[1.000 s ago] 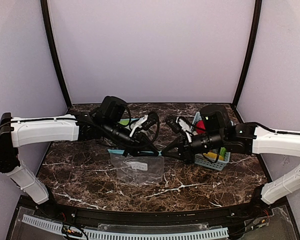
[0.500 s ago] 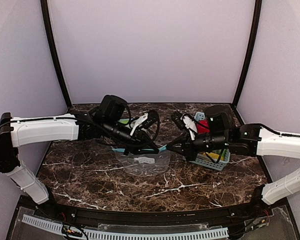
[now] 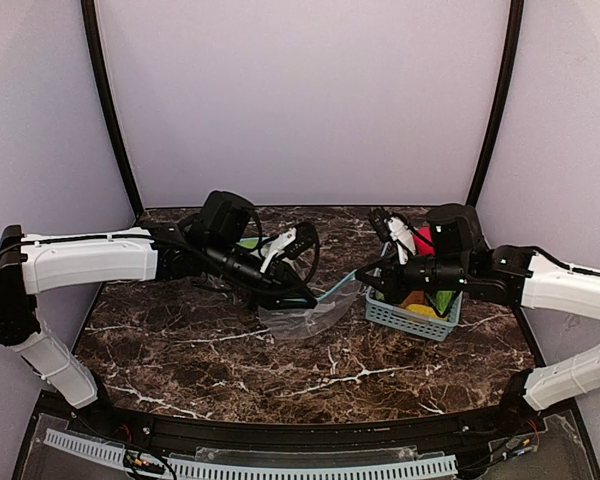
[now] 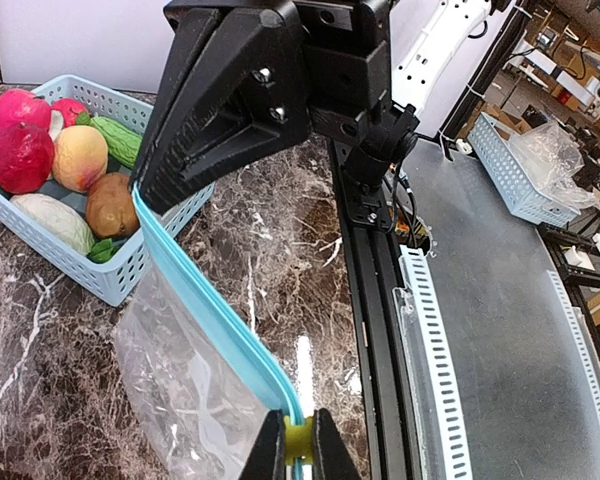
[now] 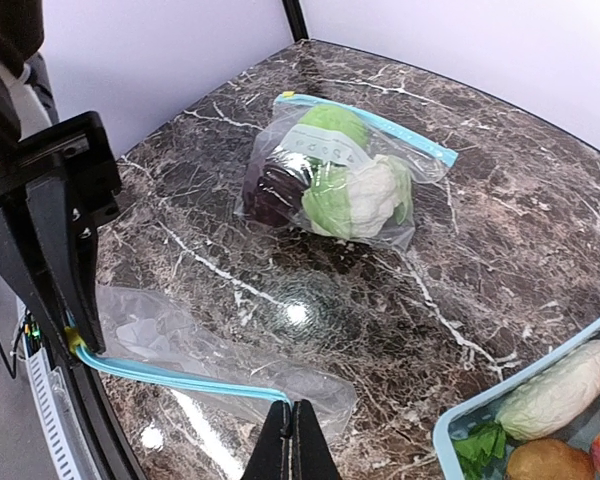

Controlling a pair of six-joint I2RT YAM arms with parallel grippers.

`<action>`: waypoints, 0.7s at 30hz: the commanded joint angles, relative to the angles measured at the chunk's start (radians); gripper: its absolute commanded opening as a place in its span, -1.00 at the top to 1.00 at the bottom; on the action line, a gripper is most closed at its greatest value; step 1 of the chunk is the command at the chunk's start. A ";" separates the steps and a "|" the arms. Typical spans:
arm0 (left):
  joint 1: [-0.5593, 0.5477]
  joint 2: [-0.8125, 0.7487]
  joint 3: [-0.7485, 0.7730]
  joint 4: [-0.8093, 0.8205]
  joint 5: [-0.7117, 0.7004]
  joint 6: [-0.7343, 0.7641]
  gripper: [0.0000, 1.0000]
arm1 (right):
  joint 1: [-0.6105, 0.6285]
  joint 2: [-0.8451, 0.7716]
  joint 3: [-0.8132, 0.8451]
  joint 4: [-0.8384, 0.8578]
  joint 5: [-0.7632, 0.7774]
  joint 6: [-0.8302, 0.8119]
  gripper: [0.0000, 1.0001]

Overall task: Place the food in the zip-top bag and seal the zipper
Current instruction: Unzip the zipper of the food storage bag.

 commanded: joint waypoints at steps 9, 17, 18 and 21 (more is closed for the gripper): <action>-0.007 -0.006 0.022 -0.117 0.032 0.026 0.99 | -0.107 -0.038 -0.011 -0.012 0.166 0.003 1.00; -0.007 -0.013 0.028 -0.134 0.008 0.041 0.99 | -0.163 -0.040 -0.020 -0.010 0.167 0.006 1.00; -0.007 -0.015 0.029 -0.136 0.003 0.044 0.99 | -0.170 -0.041 -0.020 -0.011 0.169 0.006 1.00; -0.008 -0.016 0.029 -0.140 -0.005 0.049 0.99 | -0.198 -0.044 -0.022 -0.009 0.164 0.006 1.00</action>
